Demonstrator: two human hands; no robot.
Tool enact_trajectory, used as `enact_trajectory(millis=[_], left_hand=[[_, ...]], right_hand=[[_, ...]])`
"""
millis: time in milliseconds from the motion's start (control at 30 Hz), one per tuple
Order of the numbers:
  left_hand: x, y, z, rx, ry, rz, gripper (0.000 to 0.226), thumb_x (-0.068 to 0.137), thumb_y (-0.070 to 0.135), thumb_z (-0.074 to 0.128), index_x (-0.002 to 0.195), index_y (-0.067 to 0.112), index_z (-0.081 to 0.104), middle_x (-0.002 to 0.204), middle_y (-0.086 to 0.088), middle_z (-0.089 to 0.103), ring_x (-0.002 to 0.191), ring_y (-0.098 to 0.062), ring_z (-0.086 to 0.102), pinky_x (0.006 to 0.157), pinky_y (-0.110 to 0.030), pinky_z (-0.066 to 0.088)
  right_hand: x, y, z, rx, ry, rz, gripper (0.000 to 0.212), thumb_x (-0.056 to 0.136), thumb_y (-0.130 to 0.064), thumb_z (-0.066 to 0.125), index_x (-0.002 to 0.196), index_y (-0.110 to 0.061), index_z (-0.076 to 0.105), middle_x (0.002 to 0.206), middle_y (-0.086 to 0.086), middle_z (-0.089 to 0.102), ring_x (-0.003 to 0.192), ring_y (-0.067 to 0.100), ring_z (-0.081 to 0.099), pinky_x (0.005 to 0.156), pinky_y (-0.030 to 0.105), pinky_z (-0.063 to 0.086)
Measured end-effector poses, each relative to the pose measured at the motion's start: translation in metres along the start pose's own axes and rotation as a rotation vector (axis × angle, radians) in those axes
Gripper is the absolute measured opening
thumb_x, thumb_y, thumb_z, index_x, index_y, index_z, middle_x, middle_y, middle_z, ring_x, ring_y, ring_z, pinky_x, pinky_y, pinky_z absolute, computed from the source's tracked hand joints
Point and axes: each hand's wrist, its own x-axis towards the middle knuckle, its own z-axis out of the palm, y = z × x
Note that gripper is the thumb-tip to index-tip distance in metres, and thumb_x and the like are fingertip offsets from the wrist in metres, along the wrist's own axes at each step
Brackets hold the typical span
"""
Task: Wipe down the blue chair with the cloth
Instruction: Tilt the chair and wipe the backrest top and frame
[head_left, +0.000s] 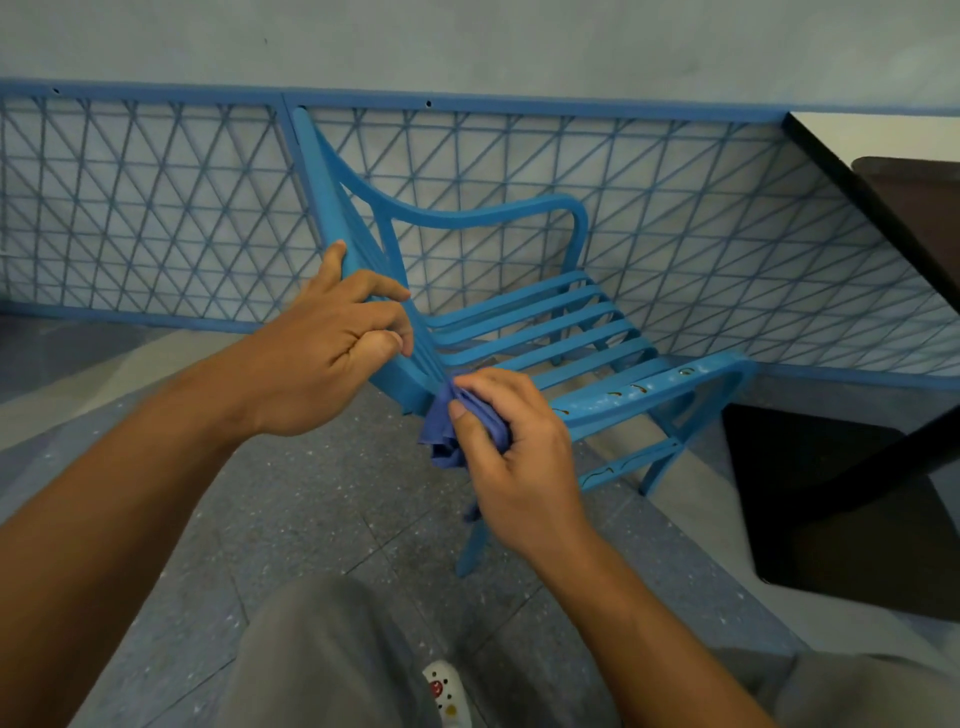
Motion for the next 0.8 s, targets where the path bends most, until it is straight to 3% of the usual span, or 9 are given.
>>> enact_trajectory(millis=[67,167,367,533,700,800], left_hand=[[0.001,0.001,0.002,-0.014,0.036,0.05,0.04,0.095,0.045,0.021,0.092,0.033,0.059,0.137,0.005,0.047,0.141,0.008,0.02,0.125,-0.034,-0.014],[0.001,0.001,0.004,-0.046,0.076,0.082,0.037,0.095,0.042,0.023,0.091,0.032,0.059,0.13,0.007,0.049,0.134,0.02,0.02,0.123,-0.027,-0.016],[0.002,-0.001,0.006,-0.053,0.077,0.076,0.038,0.094,0.042,0.023,0.089,0.032,0.06,0.13,0.006,0.049,0.135,0.013,0.024,0.124,-0.035,-0.015],[0.001,0.001,0.007,-0.071,0.11,0.091,0.037,0.095,0.04,0.026,0.089,0.031,0.061,0.128,0.005,0.052,0.137,0.006,0.031,0.125,-0.037,-0.012],[0.002,0.003,0.007,-0.069,0.107,0.078,0.035,0.095,0.04,0.026,0.088,0.034,0.059,0.126,0.005,0.052,0.136,0.005,0.031,0.125,-0.038,-0.012],[0.001,0.006,0.003,0.003,0.103,0.076,0.041,0.095,0.042,0.022,0.088,0.029,0.06,0.117,0.003,0.054,0.127,0.002,0.039,0.126,-0.037,-0.01]], right_hand=[[-0.001,-0.007,0.018,0.028,0.006,-0.046,0.027,0.1,-0.023,0.062,0.126,-0.017,0.066,0.123,-0.006,0.059,0.114,0.006,0.059,0.094,0.015,0.046],[-0.015,0.005,0.034,0.049,0.073,-0.044,0.033,0.099,-0.011,0.064,0.132,-0.008,0.065,0.132,0.001,0.058,0.123,0.01,0.058,0.103,0.023,0.048],[-0.026,0.025,0.033,0.032,0.148,0.06,0.033,0.096,-0.003,0.066,0.13,-0.001,0.066,0.134,0.008,0.058,0.125,0.012,0.057,0.106,0.032,0.049],[-0.025,0.006,0.05,0.059,0.129,-0.05,0.041,0.102,-0.014,0.06,0.143,-0.011,0.057,0.145,-0.001,0.052,0.136,0.011,0.051,0.111,0.025,0.043],[-0.034,0.028,0.049,0.045,0.144,-0.045,0.045,0.098,-0.002,0.063,0.142,-0.003,0.056,0.149,0.007,0.052,0.139,0.017,0.049,0.112,0.041,0.046],[-0.036,0.025,0.05,0.075,0.168,0.022,0.045,0.098,-0.009,0.066,0.142,-0.006,0.057,0.148,0.002,0.052,0.138,0.014,0.049,0.112,0.036,0.045]])
